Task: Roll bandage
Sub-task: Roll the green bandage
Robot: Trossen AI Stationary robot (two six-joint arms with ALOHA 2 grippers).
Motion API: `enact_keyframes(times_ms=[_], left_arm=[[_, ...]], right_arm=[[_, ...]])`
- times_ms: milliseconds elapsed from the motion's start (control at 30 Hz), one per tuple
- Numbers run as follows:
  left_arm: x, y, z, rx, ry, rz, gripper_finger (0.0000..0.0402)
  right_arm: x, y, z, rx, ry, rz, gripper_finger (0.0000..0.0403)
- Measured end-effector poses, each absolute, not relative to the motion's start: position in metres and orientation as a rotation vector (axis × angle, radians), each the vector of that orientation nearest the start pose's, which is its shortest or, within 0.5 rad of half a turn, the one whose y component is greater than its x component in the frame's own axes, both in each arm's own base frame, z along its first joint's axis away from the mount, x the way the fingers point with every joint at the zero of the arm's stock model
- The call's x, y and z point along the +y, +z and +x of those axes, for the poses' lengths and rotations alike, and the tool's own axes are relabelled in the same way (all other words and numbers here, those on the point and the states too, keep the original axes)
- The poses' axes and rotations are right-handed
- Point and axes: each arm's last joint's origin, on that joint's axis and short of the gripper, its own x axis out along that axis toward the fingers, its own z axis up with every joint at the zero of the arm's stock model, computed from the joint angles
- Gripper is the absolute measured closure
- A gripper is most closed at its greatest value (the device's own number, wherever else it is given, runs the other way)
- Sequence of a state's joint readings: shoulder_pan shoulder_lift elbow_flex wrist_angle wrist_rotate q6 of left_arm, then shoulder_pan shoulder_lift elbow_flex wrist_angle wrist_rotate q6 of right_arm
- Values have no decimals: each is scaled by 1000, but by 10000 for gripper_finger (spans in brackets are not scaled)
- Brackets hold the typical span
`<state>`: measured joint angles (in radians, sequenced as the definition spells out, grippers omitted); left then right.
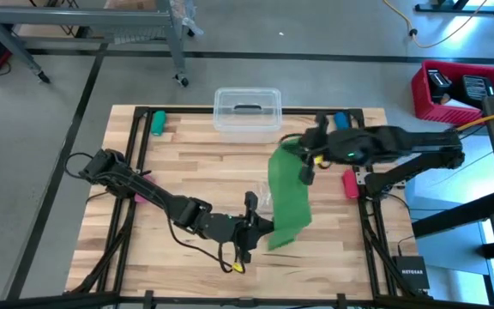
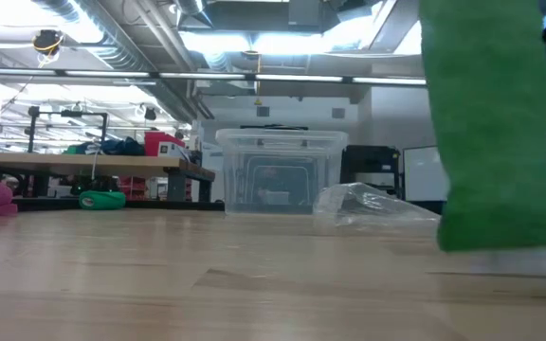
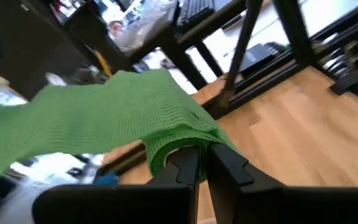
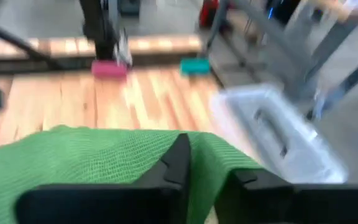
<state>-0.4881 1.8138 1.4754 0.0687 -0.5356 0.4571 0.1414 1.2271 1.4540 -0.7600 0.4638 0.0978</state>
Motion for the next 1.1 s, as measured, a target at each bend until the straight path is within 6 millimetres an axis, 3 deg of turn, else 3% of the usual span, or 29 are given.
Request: enact_keyframes(times_ms=[267,433,533,700,900,1100], left_arm=[[-192,284,391,307,-32,508,391],[-189,258,401,391,-15,444,391],[-184,242,408,443,9,405,391],[-174,221,418,499,61,313,391],[-162,213,425,506,141,150,391],[-161,213,426,503,152,123,391]], right_arm=[[9,327,253,696,-207,104,232],[12,294,253,772,-130,191,184],[13,299,251,792,-85,214,168],[14,330,246,766,-40,218,158],[14,356,237,805,-34,197,157],[19,374,221,896,-14,226,157]])
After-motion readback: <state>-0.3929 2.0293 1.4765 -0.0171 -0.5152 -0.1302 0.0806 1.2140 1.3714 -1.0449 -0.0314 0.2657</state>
